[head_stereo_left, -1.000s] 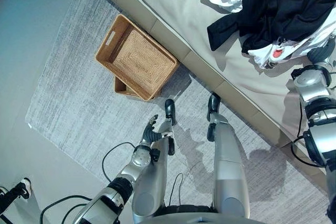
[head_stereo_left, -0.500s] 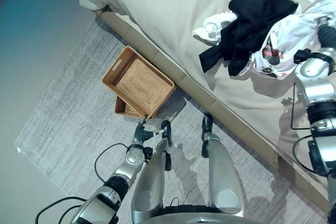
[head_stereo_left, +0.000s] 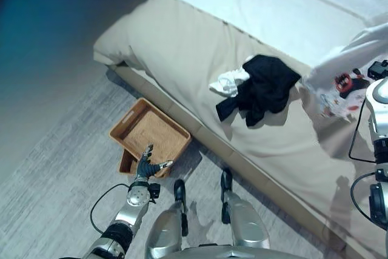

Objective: Pick up clothes into the bucket

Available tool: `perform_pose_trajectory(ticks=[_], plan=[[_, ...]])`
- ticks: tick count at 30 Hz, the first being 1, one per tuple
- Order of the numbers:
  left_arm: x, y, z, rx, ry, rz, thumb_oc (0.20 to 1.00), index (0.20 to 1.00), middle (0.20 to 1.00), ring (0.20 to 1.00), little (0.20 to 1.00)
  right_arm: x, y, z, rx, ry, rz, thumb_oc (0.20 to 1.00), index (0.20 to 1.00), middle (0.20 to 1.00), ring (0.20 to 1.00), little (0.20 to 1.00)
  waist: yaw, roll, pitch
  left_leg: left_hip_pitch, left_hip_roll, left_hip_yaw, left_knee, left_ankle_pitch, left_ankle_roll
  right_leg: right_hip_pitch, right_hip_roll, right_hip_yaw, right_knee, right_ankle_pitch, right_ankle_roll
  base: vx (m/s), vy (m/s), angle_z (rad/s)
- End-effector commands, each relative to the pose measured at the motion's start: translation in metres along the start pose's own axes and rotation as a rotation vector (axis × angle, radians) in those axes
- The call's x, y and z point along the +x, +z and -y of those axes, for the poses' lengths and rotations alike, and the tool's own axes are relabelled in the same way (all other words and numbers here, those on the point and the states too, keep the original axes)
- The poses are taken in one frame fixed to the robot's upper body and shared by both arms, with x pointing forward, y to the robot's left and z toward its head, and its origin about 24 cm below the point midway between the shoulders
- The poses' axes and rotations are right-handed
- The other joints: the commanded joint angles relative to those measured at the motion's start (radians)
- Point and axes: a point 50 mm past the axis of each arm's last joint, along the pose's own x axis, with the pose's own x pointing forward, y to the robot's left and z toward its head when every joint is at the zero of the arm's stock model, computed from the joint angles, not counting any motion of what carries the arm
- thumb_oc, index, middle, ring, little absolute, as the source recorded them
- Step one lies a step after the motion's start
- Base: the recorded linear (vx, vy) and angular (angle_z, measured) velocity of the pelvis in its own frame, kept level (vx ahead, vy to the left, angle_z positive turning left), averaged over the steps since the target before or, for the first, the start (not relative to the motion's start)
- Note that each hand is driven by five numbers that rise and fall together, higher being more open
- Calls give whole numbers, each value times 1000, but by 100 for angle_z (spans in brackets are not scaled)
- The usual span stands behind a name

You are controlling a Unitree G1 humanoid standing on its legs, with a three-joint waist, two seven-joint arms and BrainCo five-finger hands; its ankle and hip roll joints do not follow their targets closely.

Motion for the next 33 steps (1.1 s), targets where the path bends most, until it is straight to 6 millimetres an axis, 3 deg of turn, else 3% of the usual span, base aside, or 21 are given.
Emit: perform_pose_trajectory(ticks=[1,4,7,10,12,15,19,22,23,26,27,33], plan=[[-1,12,0,26,-94,78,1000,1000,1000,1000,1000,29,43,3,56,-35,183,200,200,200,200,200,7,-68,-159,-25,-1,-21,98,-83,-17,40,-26,-26,106,-111,62,90,4,5],[-1,51,3,-5,-208,236,1000,1000,1000,1000,1000,43,63,-2,63,29,237,200,200,200,200,200,5,-75,-201,12,5,-11,86,-90,-19,76,-22,-26,88,-112,63,84,8,-2],[-1,103,4,-24,-328,418,1000,1000,1000,1000,1000,45,82,-19,75,177,280,200,200,200,200,200,-3,-82,-236,44,14,-1,65,-90,-22,103,-19,-25,73,-110,64,60,7,-5],[-3,159,10,-19,-442,592,1000,1000,1000,1000,1000,29,98,-40,133,368,321,200,200,200,200,200,-19,-83,-262,74,19,12,44,-88,-25,125,-14,-21,54,-106,64,34,-2,-9],[-10,203,23,36,-544,730,1000,1000,1000,1000,1000,6,110,-53,194,524,370,200,200,200,200,200,-32,-79,-278,86,22,16,38,-87,-24,132,-13,-22,48,-102,66,30,-6,-1],[-10,221,37,74,-616,776,1000,1000,1000,1000,1000,-6,108,-55,217,601,370,200,200,200,200,200,-32,-80,-282,95,23,17,37,-88,-24,141,-12,-22,46,-103,67,16,-1,-8],[-12,243,67,128,-745,807,1000,1000,1000,1000,1000,-36,122,-60,317,766,424,200,200,200,200,200,-42,-75,-289,101,20,20,40,-82,-20,152,-12,-22,42,-96,67,-8,-2,-5],[-12,245,75,140,-769,809,1000,1000,1000,1000,1000,-42,124,-61,338,797,431,200,200,200,200,200,-40,-75,-287,104,20,21,41,-82,-20,155,-12,-22,41,-95,68,-2,2,-4],[-12,251,91,156,-809,810,1000,1000,1000,1000,1000,-57,130,-63,407,866,441,200,200,200,200,200,-43,-70,-287,107,20,20,41,-81,-20,161,-12,-24,39,-96,69,0,0,0],[-11,252,95,157,-812,807,1000,1000,1000,1000,1000,-60,130,-63,418,884,442,200,200,200,200,200,-42,-70,-285,109,21,19,41,-81,-21,164,-12,-25,38,-96,69,-5,-1,2],[-6,256,102,173,-776,811,1000,1000,1000,1000,1000,-76,138,-63,491,945,459,200,200,200,200,200,-43,-68,-282,109,21,14,42,-80,-20,165,-13,-27,41,-98,69,0,0,0],[15,244,107,213,-621,745,1000,1000,1000,1000,1000,-100,156,-57,659,998,498,200,200,200,200,200,-39,-65,-270,108,18,5,49,-81,-15,169,-15,-31,47,-101,67,0,0,0]])
